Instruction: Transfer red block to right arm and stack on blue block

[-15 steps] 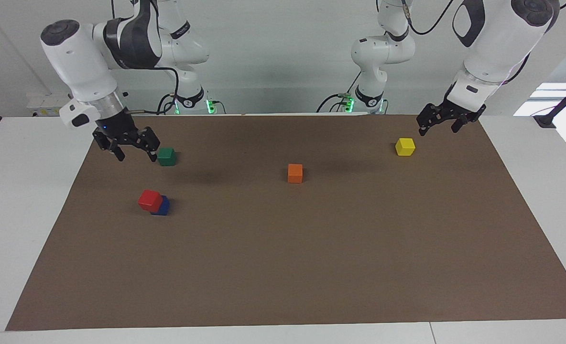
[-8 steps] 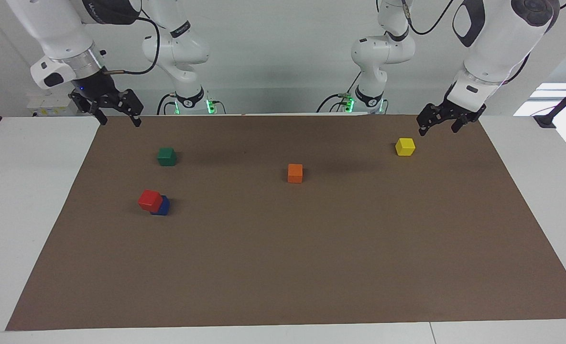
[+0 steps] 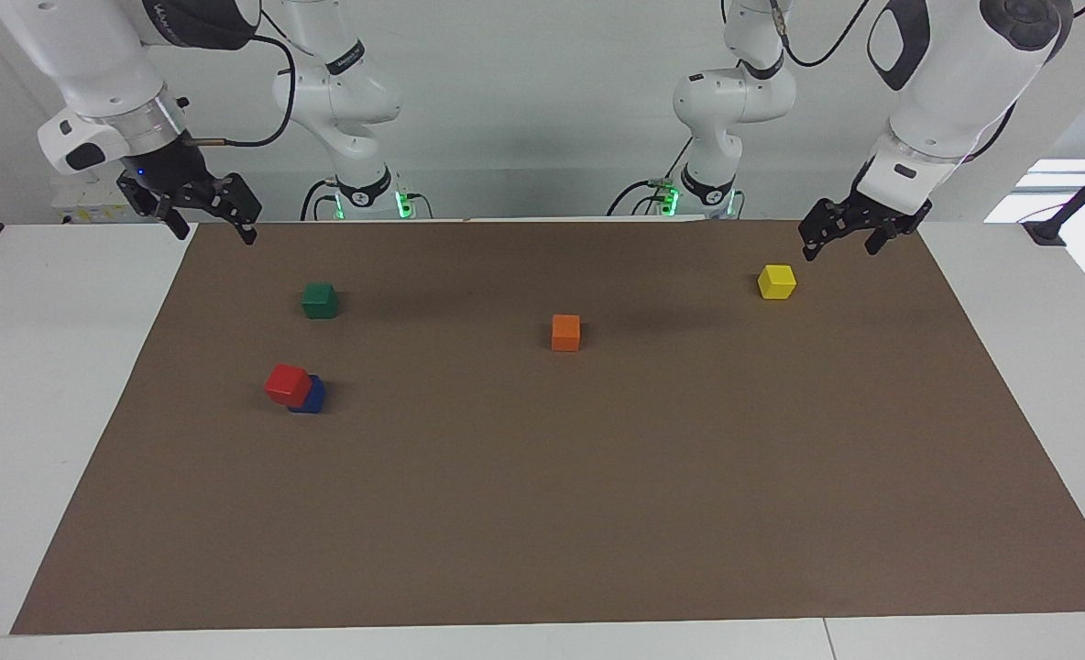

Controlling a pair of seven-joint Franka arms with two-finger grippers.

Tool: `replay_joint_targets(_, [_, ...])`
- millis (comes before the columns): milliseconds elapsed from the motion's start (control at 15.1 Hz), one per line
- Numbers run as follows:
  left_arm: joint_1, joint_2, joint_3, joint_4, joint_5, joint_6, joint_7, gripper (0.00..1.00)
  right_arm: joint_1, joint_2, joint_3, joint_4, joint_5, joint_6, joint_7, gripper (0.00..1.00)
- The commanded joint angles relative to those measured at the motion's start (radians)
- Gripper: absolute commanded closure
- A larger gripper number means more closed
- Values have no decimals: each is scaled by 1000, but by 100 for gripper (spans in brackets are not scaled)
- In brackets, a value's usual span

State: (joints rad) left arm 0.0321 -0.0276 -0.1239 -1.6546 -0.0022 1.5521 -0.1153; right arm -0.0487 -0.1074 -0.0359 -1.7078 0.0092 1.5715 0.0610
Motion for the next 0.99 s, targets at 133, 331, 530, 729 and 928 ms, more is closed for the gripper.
replay_joint_targets(133, [6, -8, 1, -7, -13, 5, 6, 0, -16, 8, 7, 16, -18, -16, -27, 0])
replay_joint_targets(331, [6, -8, 1, -7, -13, 5, 6, 0, -31, 8, 8, 14, -18, -21, -29, 0])
replay_joint_targets(530, [6, -8, 1, -7, -13, 5, 6, 0, -31, 6, 8, 13, -18, -21, -29, 0])
replay_joint_targets(729, [6, -8, 1, -7, -13, 5, 6, 0, -31, 6, 8, 11, -18, -22, -30, 0])
replay_joint_targets(928, [6, -8, 1, -7, -15, 3, 6, 0, -30, 6, 8, 13, -18, -21, -50, 0])
